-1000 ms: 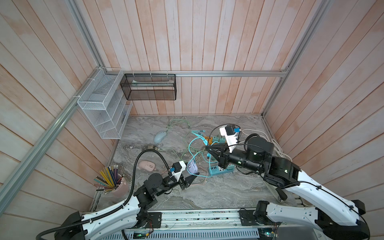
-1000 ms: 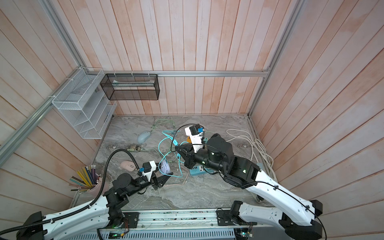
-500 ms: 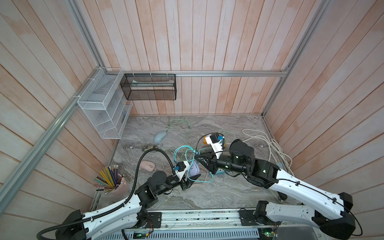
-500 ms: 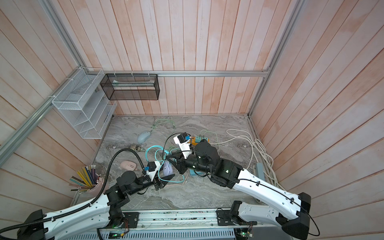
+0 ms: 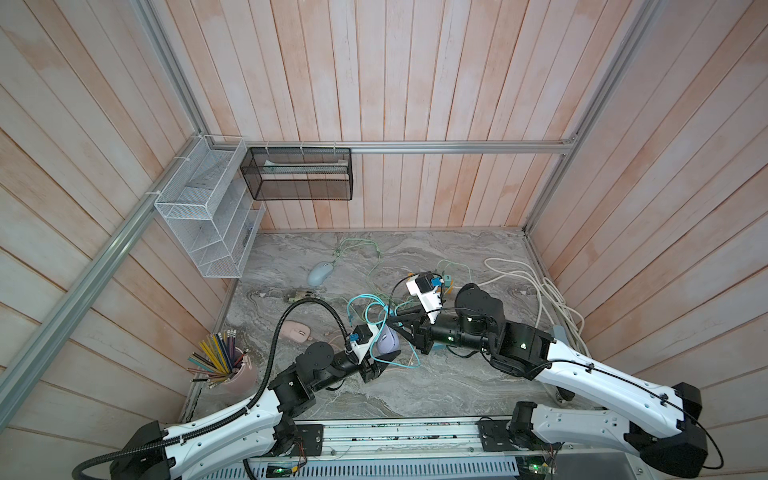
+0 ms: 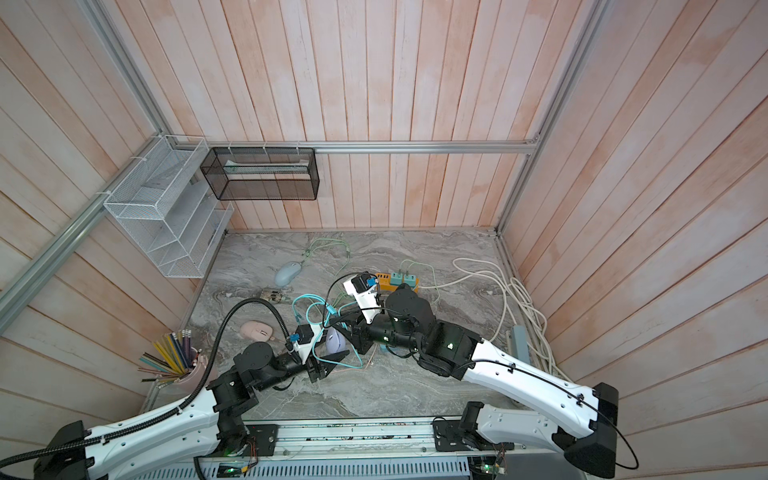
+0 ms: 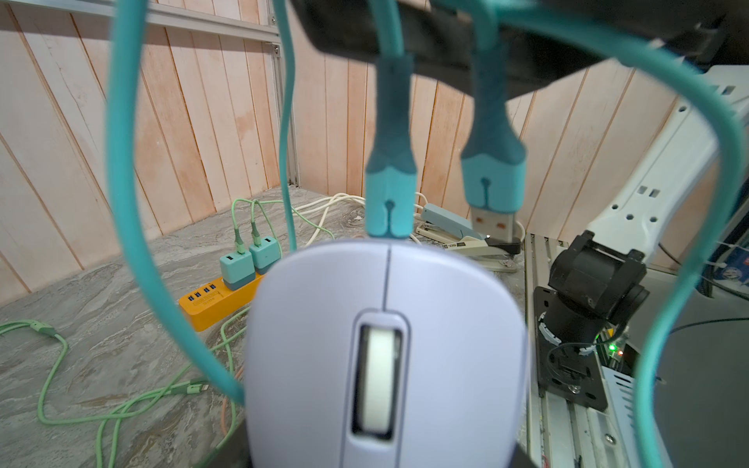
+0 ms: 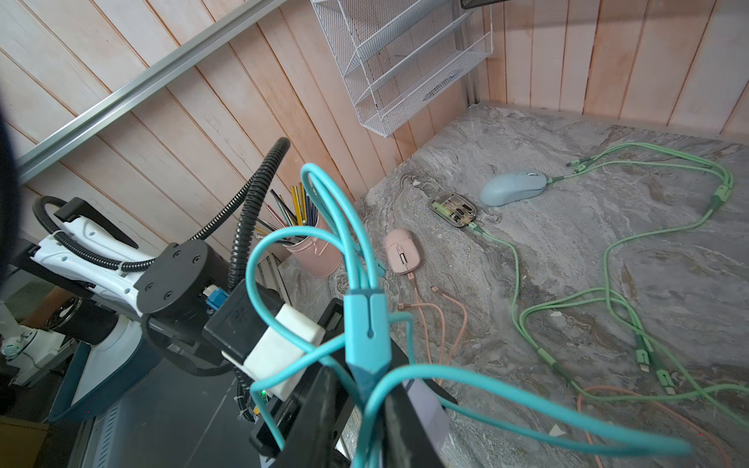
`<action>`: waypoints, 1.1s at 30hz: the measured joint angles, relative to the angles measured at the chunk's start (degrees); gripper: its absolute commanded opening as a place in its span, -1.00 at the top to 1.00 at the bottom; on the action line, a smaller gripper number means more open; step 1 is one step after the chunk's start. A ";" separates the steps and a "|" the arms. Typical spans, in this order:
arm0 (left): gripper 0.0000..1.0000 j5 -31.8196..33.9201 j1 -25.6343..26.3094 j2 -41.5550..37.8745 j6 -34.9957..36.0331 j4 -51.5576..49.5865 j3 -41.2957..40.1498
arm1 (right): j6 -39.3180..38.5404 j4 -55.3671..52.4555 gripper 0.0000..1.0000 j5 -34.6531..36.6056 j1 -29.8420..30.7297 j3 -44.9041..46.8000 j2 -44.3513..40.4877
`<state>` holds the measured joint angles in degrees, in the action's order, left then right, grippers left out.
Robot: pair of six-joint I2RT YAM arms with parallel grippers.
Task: Unplug the wireless mouse
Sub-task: Remove the power cord from the mouse.
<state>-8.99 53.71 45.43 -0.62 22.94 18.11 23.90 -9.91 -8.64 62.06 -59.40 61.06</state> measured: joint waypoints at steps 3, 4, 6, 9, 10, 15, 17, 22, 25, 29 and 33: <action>0.16 -0.02 0.00 0.00 0.00 -0.28 0.00 | -0.11 -0.22 0.67 1.60 0.72 0.00 0.17; 0.16 -0.02 0.00 0.00 -0.02 -0.42 0.00 | -0.26 -0.26 0.78 2.51 1.05 -0.04 0.39; 0.16 0.00 0.00 0.02 -0.07 -0.83 0.00 | -0.50 -0.46 0.96 4.46 1.64 -0.35 1.05; 0.16 0.07 -0.02 0.07 -0.50 -1.38 0.00 | -1.09 -1.03 1.00 7.21 2.38 -0.81 1.84; 0.16 0.07 -0.02 0.07 -0.59 -1.55 0.00 | -1.18 -1.36 1.00 8.11 2.56 -0.85 1.86; 0.16 0.24 -0.02 0.07 -0.90 -1.73 0.00 | -1.18 -2.80 1.00 11.45 2.84 -0.94 1.27; 0.16 0.24 0.00 0.04 -0.90 -1.66 0.00 | -1.20 -3.87 1.00 12.68 2.91 -0.98 0.46; 0.16 0.48 0.00 0.04 -1.07 -1.49 0.00 | -1.14 -5.46 1.00 14.82 2.95 -0.98 -2.54; 0.16 0.74 0.00 0.07 -1.31 -1.51 0.00 | -0.90 -5.46 1.00 14.93 2.86 -0.98 -4.98; 0.16 1.38 0.00 0.11 -1.66 -1.53 0.00 | 0.20 -4.72 1.00 13.05 1.64 -0.98 -7.48; 0.16 1.84 0.00 -0.04 -1.97 -1.64 0.00 | 1.01 -4.46 1.00 11.39 1.03 -0.52 -7.23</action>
<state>-7.16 53.71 45.39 -2.59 21.30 18.11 24.91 -14.37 2.74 63.09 -59.92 53.82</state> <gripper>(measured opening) 0.608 0.077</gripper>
